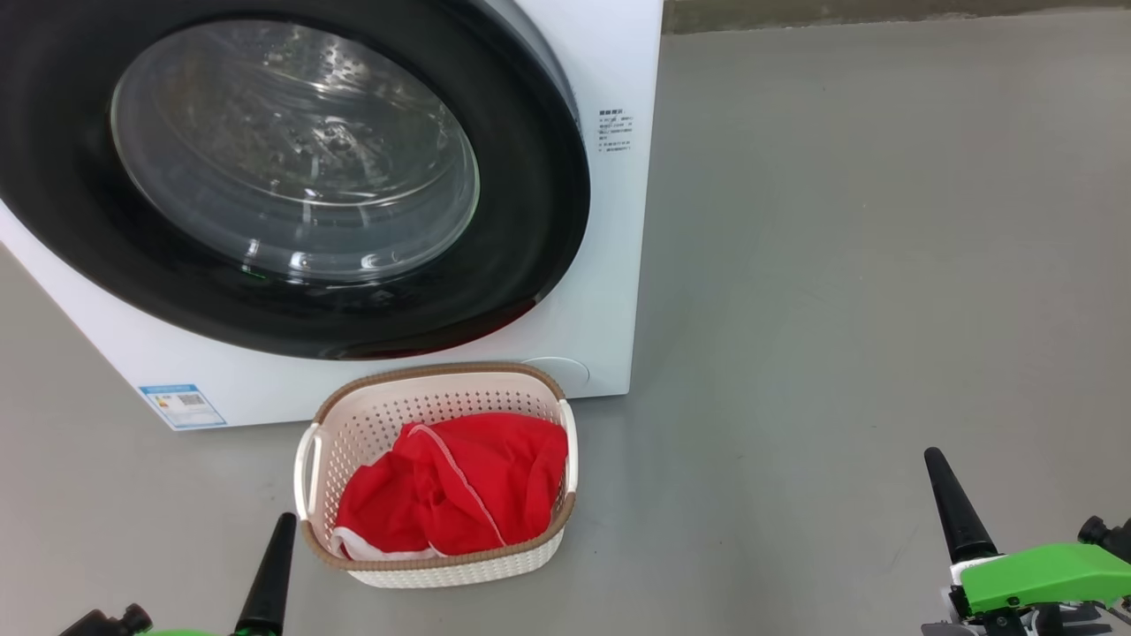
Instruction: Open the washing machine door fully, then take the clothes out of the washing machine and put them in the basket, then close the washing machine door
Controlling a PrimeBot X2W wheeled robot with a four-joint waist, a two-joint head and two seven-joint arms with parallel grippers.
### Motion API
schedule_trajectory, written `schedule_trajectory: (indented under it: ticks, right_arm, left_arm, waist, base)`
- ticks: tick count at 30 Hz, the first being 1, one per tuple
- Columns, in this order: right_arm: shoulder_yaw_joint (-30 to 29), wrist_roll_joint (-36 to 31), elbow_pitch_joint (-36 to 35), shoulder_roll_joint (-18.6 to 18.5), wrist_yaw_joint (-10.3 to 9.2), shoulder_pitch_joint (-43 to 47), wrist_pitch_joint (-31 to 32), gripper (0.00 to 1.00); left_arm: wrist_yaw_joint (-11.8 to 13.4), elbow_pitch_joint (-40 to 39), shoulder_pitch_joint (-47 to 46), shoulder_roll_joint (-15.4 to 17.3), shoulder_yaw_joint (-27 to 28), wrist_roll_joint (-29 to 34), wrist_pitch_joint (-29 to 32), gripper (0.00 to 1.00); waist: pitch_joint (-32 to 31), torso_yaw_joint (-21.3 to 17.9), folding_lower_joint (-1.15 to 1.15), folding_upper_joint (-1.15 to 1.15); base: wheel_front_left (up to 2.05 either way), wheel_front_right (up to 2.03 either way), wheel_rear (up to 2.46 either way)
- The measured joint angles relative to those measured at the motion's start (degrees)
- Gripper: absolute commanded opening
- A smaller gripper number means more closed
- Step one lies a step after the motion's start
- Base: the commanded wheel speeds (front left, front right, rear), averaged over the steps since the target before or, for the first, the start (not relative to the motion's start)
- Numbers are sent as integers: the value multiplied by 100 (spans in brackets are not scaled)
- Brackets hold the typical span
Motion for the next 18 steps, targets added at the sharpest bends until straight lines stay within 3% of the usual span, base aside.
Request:
schedule_trajectory:
  ticks: [18]
  right_arm:
    - [-46,1035,-12,-37,0,-137,304,0]
  left_arm:
    - [0,-4,-87,-80,147,-883,302,0]
  waist:
    - [-102,-104,0,0]
  base:
    - [0,0,0]
